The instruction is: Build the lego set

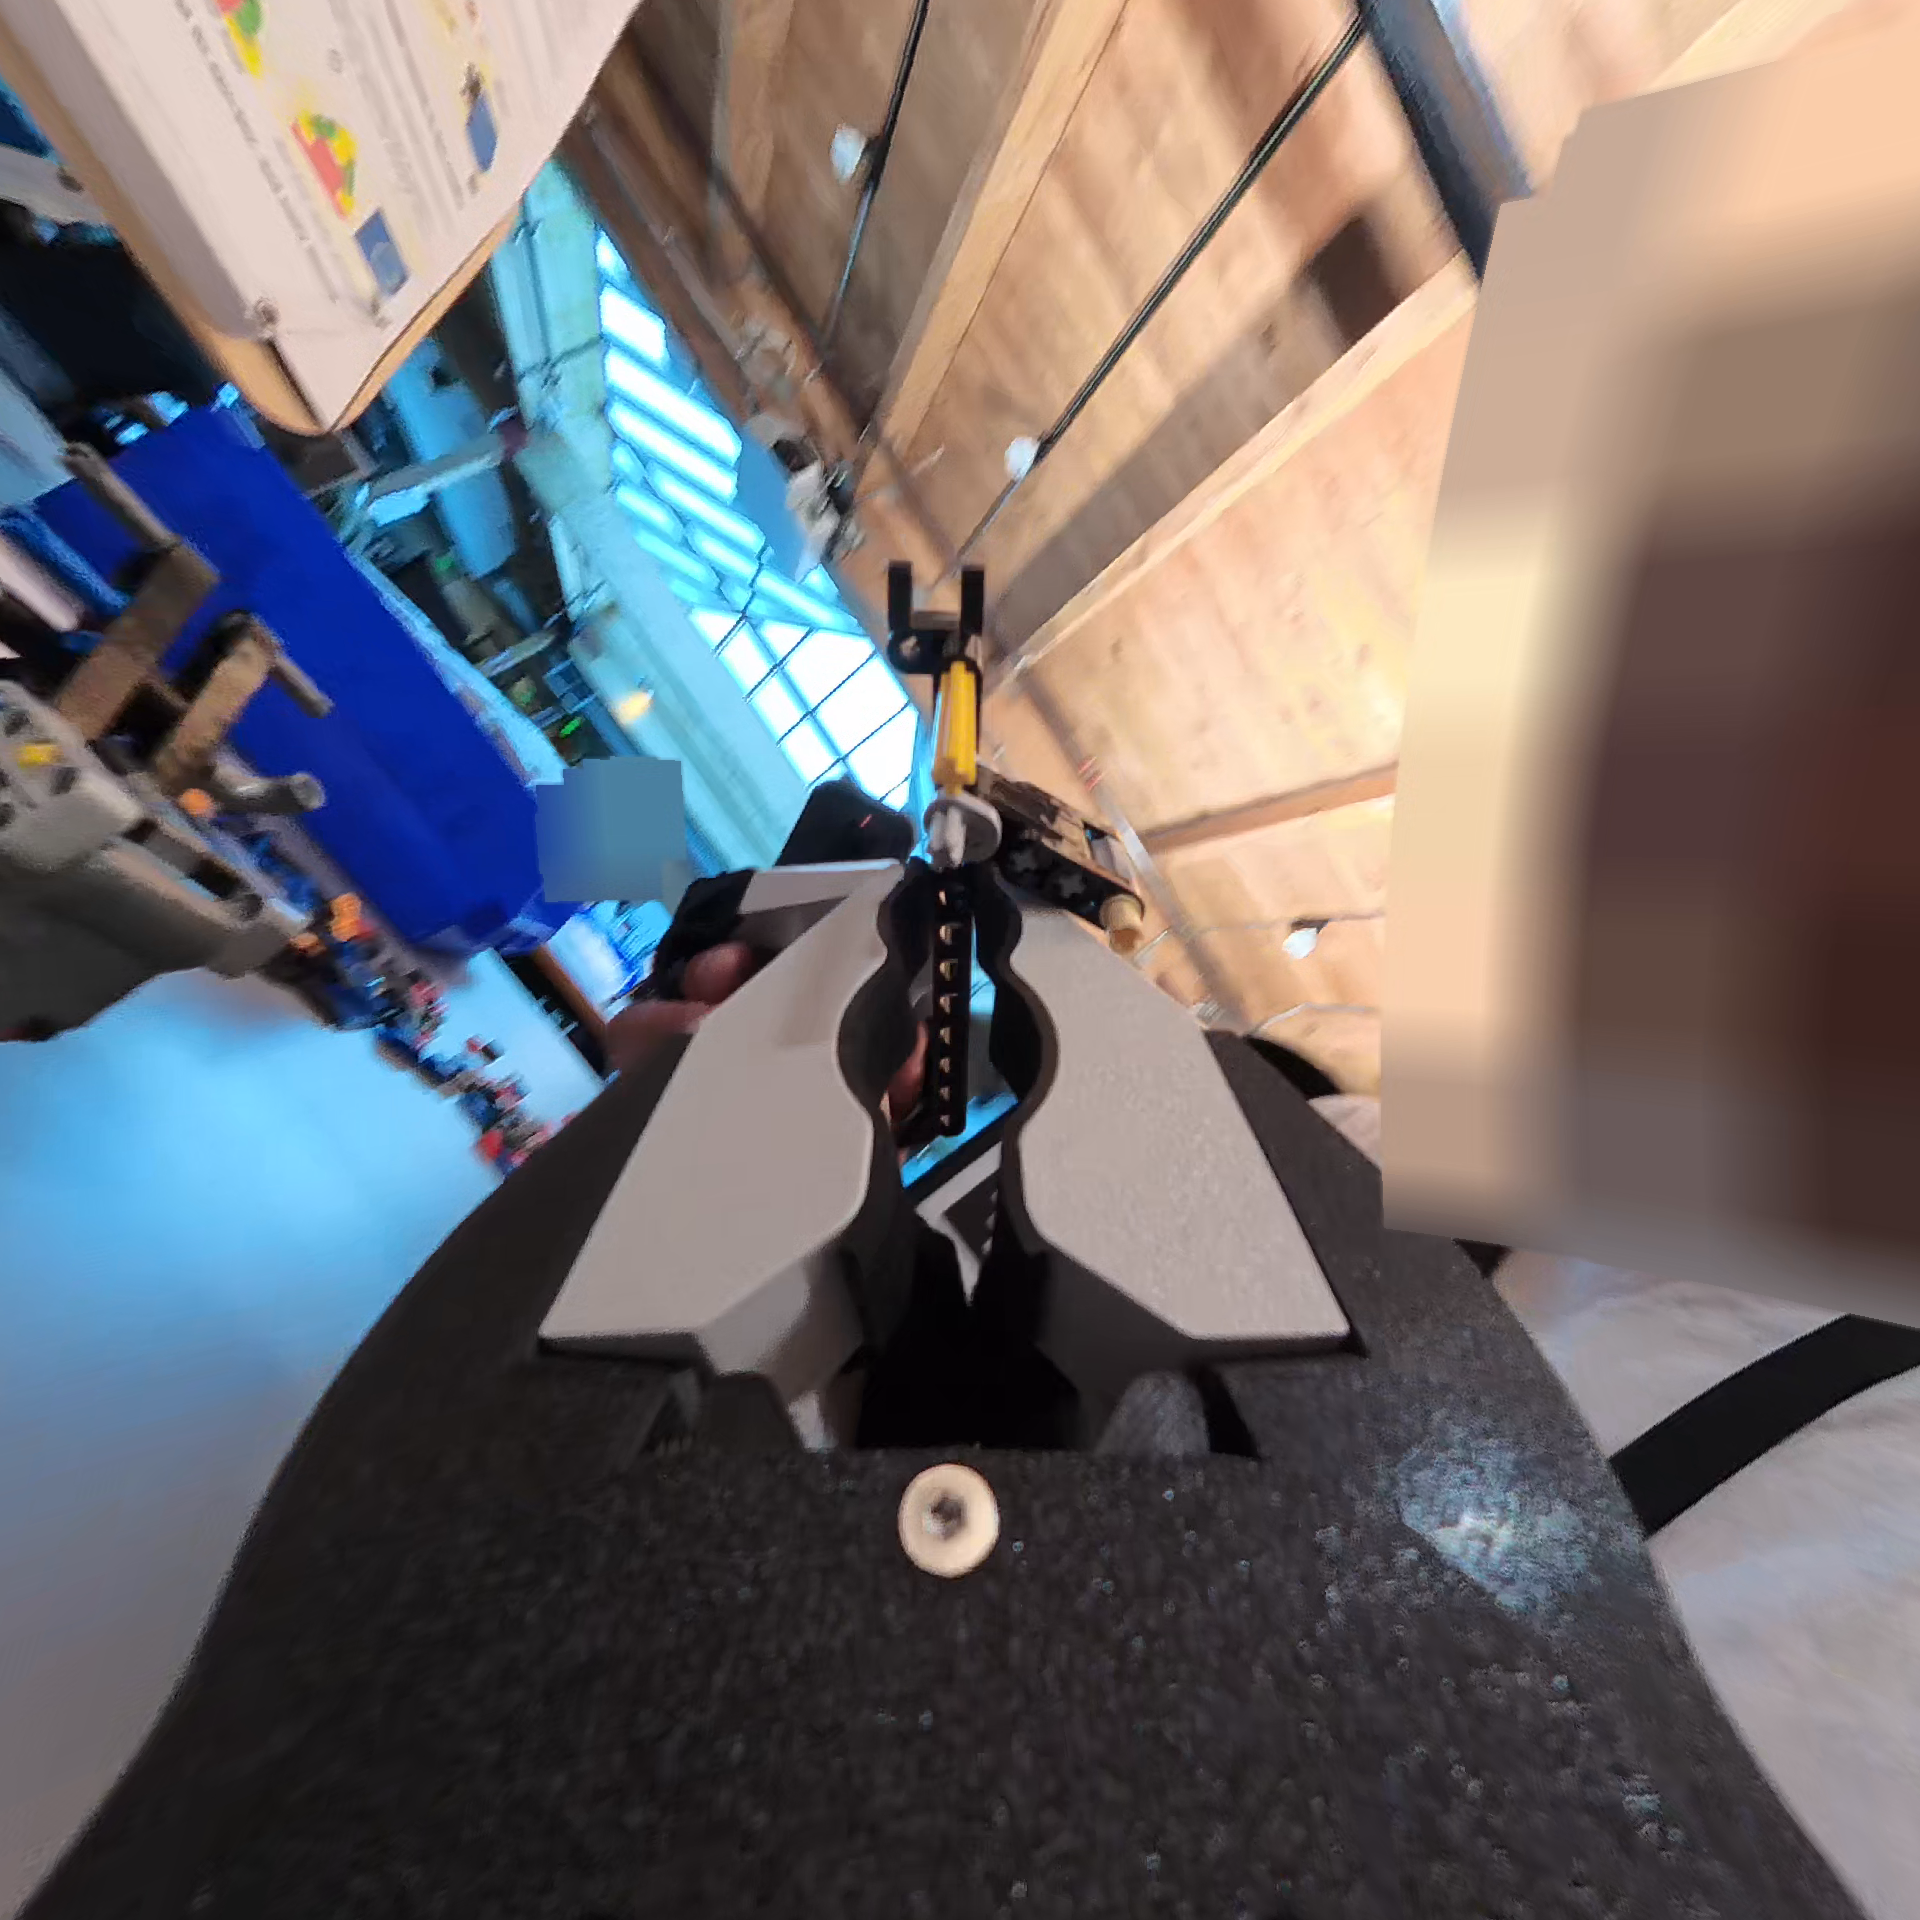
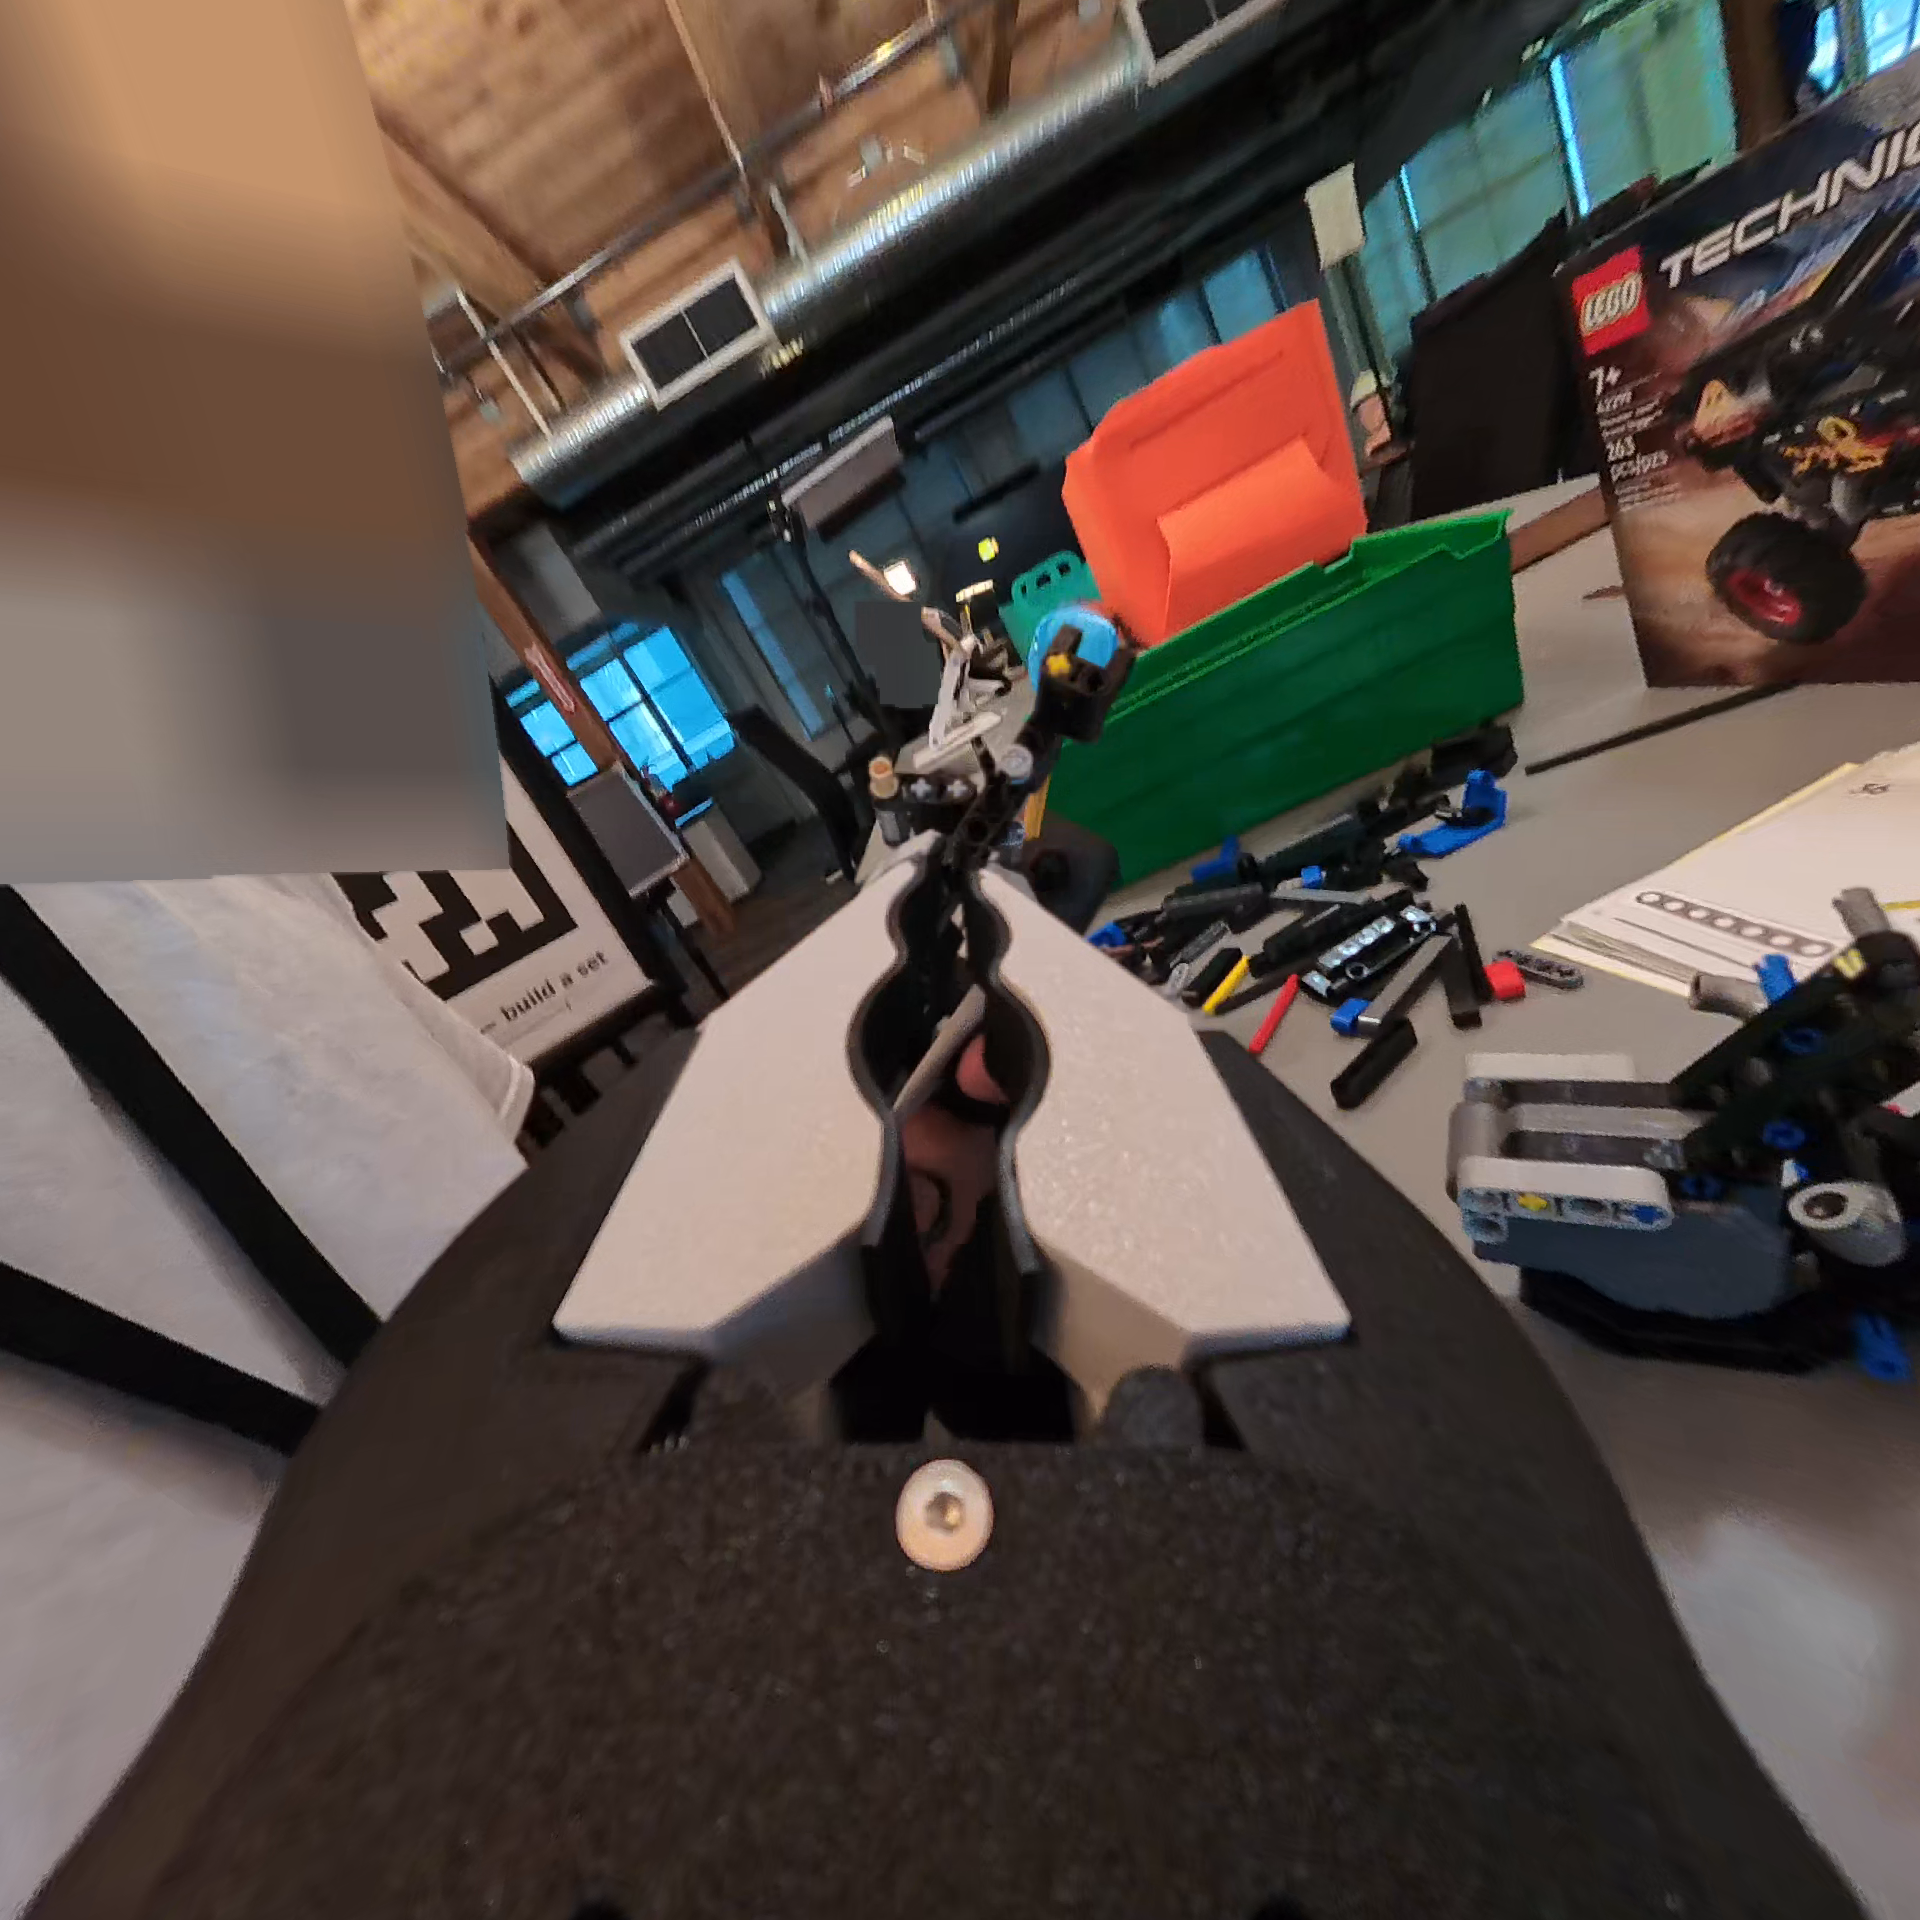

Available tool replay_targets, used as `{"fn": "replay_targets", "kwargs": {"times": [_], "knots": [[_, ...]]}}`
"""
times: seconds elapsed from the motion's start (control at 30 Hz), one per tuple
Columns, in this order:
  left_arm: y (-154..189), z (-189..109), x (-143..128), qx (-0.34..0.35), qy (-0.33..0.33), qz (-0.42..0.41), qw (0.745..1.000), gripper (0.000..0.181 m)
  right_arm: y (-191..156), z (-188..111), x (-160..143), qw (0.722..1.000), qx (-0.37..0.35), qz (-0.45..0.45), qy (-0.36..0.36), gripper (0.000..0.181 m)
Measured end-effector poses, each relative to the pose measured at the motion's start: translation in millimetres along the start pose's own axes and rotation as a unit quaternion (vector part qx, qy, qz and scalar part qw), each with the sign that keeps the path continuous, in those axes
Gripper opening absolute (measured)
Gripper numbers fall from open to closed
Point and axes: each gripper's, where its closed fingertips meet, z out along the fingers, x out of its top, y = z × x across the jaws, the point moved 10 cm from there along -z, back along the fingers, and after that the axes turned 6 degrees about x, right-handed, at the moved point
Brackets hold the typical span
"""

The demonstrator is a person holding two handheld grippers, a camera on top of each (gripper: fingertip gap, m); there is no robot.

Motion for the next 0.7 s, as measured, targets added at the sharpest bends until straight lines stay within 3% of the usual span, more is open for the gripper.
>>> {"fn": "replay_targets", "kwargs": {"times": [0.33, 0.47, 0.53, 0.6, 0.7], "knots": [[2, -8, 6, 0.082, -0.074, 0.054, 0.992, 0.005, 7, -4, 0, 0.996, 0.003, 0.014, -0.087, 0.002], [5, -14, 9, 0.171, -0.130, 0.137, 0.967, 0.005, 8, -15, 3, 0.988, -0.026, 0.001, -0.150, 0.002], [9, -21, 15, 0.231, -0.163, 0.222, 0.933, 0.005, 11, -28, 6, 0.963, -0.077, -0.027, -0.256, 0.003], [13, -30, 22, 0.254, -0.168, 0.271, 0.913, 0.005, 13, -43, 14, 0.920, -0.126, -0.050, -0.368, 0.003], [17, -42, 31, 0.239, -0.135, 0.263, 0.925, 0.005, 13, -58, 22, 0.826, -0.165, -0.066, -0.534, 0.003]]}}
